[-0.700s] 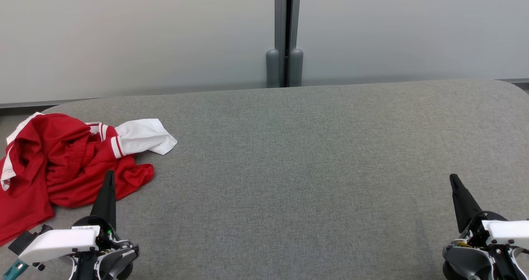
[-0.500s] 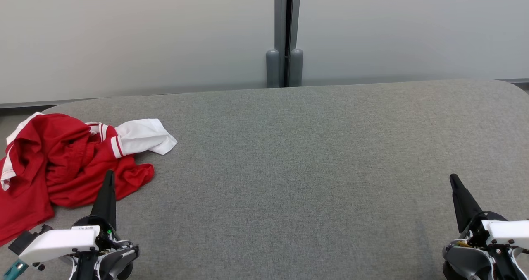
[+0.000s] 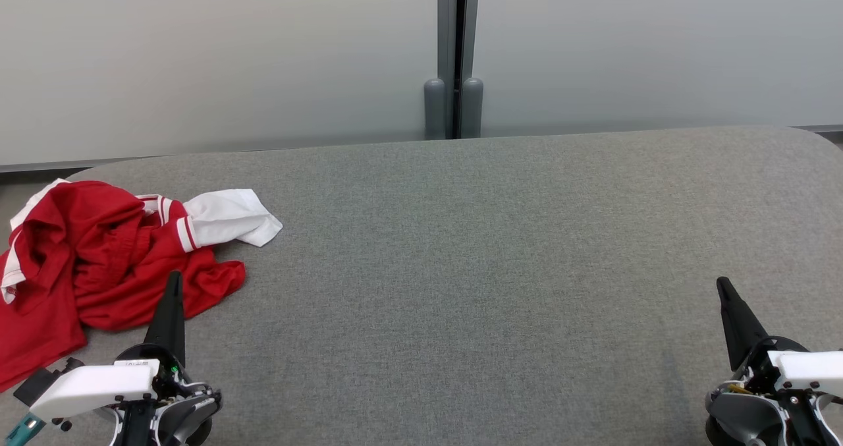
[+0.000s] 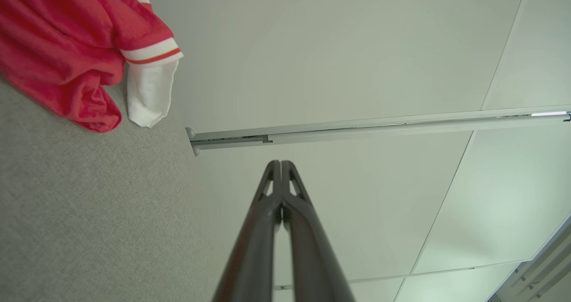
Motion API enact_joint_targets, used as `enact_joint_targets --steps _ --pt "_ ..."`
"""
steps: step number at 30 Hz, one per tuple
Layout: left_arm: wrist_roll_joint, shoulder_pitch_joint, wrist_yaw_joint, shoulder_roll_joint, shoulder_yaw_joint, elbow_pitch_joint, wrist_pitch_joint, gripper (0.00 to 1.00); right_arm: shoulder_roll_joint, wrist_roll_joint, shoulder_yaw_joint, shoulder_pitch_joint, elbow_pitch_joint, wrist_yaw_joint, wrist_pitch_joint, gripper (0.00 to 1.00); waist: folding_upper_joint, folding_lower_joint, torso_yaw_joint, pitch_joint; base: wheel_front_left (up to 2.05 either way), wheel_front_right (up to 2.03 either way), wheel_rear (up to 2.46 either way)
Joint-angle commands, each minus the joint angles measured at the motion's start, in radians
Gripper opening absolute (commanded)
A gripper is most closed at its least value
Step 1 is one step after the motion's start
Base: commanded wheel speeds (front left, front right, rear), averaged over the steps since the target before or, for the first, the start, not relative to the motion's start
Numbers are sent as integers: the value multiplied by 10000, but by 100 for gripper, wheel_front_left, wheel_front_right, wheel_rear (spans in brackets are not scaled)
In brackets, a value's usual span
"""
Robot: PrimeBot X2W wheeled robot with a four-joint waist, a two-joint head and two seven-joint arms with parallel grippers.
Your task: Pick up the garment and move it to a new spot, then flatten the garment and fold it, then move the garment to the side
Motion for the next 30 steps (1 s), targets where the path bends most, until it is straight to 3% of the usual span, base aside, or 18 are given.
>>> enact_joint_targets --steps 1,30 --pt "-15 -142 -29 56 39 -26 29 0 -92 26 -12 -46 -26 4 31 0 0 0 0 0 0 0 0" --pt "-15 -142 -29 56 39 -26 29 0 -93 26 -12 -46 -27 4 30 0 0 0 0 0 0 0 0"
